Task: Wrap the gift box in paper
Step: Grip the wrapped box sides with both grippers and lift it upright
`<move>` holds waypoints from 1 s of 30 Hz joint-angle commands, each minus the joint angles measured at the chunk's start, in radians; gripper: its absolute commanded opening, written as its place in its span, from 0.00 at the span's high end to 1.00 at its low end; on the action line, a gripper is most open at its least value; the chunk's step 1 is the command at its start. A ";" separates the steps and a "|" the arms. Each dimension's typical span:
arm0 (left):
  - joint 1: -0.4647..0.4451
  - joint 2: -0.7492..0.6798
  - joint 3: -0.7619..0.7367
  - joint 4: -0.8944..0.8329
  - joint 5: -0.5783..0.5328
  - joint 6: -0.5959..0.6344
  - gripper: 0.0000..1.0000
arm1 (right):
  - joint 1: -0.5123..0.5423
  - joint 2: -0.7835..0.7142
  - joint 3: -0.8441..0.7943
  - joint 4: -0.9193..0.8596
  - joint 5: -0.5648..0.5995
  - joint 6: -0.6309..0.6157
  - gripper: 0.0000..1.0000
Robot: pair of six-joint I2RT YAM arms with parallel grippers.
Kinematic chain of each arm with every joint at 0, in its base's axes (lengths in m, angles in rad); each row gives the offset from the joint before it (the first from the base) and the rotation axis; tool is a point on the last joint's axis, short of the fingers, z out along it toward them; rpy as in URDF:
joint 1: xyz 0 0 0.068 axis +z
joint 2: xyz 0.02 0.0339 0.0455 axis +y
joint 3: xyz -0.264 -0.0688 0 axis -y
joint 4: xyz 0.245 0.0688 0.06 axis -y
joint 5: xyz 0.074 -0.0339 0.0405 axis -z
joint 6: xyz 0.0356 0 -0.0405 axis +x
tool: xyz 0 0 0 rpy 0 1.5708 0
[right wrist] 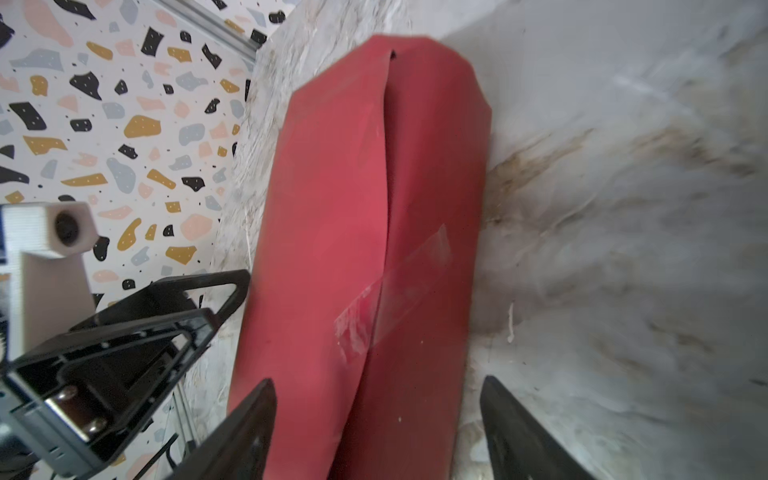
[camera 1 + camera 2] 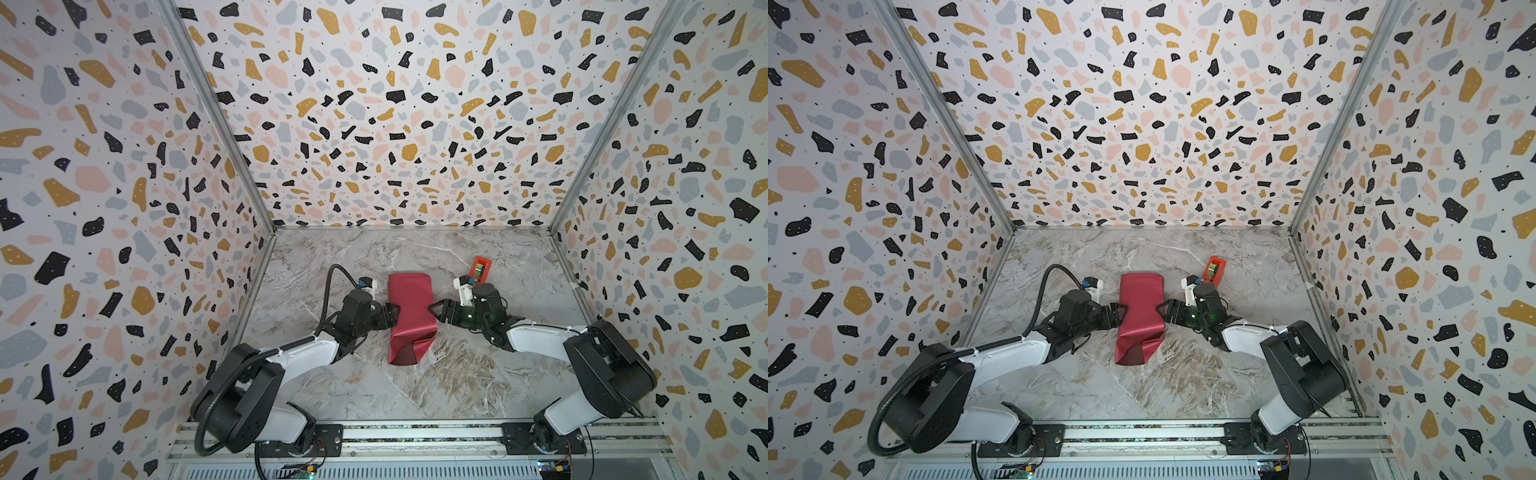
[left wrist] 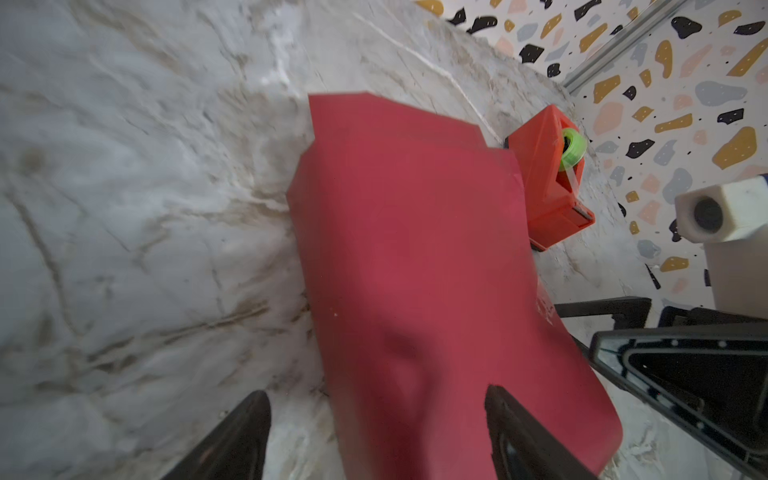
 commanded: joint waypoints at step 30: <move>-0.056 -0.543 -0.382 -0.129 -0.057 -0.019 0.46 | 0.226 -0.259 0.170 -0.439 0.166 -0.436 0.38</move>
